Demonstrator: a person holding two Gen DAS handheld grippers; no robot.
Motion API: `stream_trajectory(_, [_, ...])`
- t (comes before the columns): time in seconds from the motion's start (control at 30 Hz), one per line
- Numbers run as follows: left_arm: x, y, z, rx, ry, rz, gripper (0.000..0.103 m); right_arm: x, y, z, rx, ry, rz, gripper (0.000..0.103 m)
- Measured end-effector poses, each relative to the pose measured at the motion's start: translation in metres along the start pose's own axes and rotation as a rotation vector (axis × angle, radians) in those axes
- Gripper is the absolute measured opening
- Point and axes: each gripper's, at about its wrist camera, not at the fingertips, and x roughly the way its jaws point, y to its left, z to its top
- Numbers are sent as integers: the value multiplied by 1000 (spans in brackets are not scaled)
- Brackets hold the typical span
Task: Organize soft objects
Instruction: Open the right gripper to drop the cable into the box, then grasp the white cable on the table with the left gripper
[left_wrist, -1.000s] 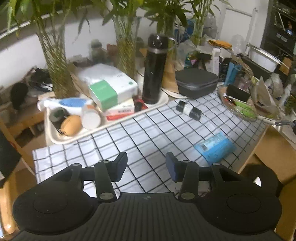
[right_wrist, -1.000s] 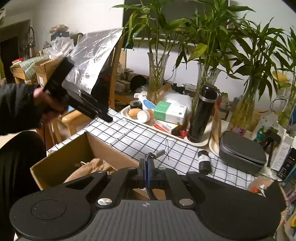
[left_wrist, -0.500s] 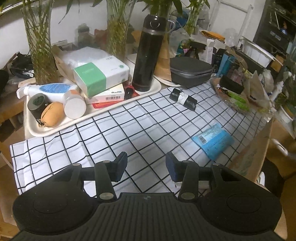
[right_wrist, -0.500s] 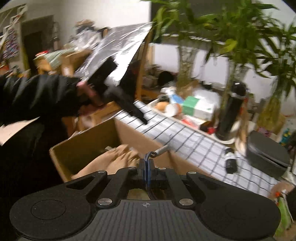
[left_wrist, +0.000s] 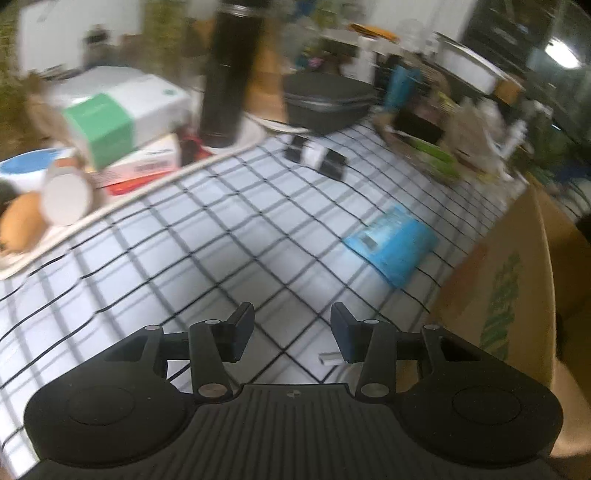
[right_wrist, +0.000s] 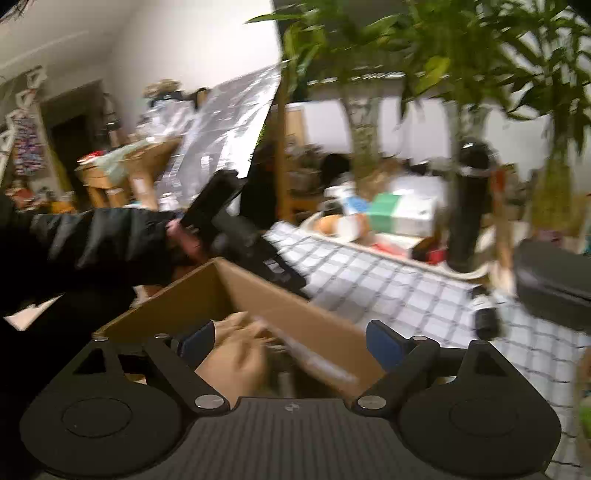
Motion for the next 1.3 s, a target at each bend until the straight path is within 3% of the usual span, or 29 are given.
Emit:
stream_trajectory(0.13, [14, 3, -3, 97, 31, -92, 45, -2, -13, 1, 6, -25, -145, 101])
stream_trajectory(0.27, [31, 9, -6, 180, 75, -133, 45, -1, -34, 1, 76, -33, -253, 103])
stream_trajectory(0.4, [38, 9, -8, 289, 78, -175, 45, -5, -45, 1, 121, -61, -268, 103])
stream_trajectory(0.67, [50, -11, -11, 559, 162, -223, 45, -3, -68, 1, 225, -39, -411, 103])
stream_trajectory(0.83, [58, -13, -7, 602, 169, -265, 44, -7, -86, -1, 329, -58, -439, 103])
stream_trajectory(1.03, [58, -23, -12, 680, 152, -223, 33, -9, -91, -1, 351, -67, -463, 103])
stream_trajectory(1.1, [58, -26, -14, 705, 151, -194, 19, -9, -92, -1, 361, -65, -464, 103])
stream_trajectory(1.3, [57, -28, -14, 736, 143, -151, 17, -9, -92, -1, 358, -59, -468, 103])
